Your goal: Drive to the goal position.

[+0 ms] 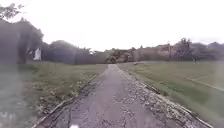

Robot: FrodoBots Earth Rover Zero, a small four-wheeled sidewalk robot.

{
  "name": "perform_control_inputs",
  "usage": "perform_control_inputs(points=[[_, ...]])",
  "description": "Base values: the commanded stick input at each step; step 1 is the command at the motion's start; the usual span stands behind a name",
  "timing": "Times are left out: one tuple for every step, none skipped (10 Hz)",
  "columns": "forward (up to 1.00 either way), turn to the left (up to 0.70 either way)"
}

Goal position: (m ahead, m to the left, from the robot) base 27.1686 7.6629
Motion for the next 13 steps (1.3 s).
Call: perform_control_inputs(points=[[0.67, 0.00], [0.67, 0.00], [0.67, 0.00], [0.67, 0.00], [0.67, 0.00], [0.67, 0.00], [0.67, 0.00], [0.67, 0.00], [0.67, 0.00], [0.67, 0.00], [0.67, 0.00], [0.67, -0.04], [0.67, -0.09]])
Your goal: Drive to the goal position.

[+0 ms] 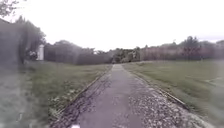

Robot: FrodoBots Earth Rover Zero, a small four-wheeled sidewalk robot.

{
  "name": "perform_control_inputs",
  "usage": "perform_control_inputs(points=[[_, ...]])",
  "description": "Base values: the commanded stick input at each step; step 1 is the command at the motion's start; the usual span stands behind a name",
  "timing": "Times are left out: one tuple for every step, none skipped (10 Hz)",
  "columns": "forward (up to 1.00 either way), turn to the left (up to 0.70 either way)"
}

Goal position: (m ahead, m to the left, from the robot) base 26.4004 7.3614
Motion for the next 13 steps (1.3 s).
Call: perform_control_inputs(points=[[0.67, -0.18], [0.67, -0.27], [0.67, 0.00], [0.67, 0.00], [0.67, 0.00], [0.67, 0.00], [0.67, 0.00], [0.67, 0.00], [0.67, -0.03], [0.67, -0.06], [0.67, -0.09], [0.67, -0.12], [0.67, -0.14]])
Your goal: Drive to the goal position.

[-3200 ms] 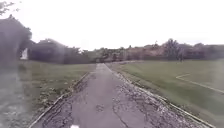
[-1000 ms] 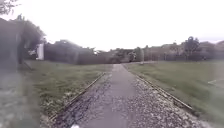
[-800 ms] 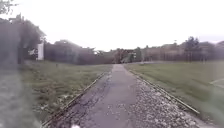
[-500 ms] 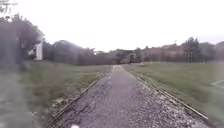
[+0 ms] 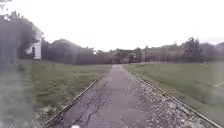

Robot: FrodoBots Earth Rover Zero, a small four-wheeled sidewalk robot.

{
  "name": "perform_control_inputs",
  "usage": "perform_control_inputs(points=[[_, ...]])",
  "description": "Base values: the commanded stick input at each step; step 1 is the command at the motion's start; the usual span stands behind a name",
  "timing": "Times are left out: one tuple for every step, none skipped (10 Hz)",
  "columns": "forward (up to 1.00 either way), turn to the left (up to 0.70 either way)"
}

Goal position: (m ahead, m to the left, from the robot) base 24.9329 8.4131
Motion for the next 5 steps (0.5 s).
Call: perform_control_inputs(points=[[0.67, -0.17], [0.67, -0.20], [0.67, -0.23], [0.67, -0.26], [0.67, 0.00]])
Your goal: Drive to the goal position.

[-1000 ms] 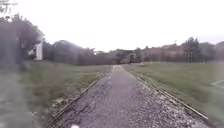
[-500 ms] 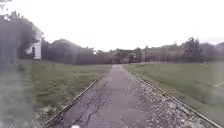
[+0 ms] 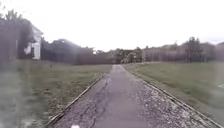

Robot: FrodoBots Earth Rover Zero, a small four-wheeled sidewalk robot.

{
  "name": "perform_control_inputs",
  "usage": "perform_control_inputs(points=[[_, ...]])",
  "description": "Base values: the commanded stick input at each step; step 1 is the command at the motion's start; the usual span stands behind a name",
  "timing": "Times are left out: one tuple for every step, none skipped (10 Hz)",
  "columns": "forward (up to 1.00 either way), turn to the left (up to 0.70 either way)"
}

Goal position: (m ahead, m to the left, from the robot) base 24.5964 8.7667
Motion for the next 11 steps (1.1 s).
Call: perform_control_inputs(points=[[0.67, 0.00], [0.81, 0.00], [0.81, 0.00], [0.81, 0.00], [0.81, 0.00], [0.81, 0.00], [0.81, -0.03], [0.81, -0.12], [0.81, -0.26], [0.81, -0.13], [0.81, 0.00]])
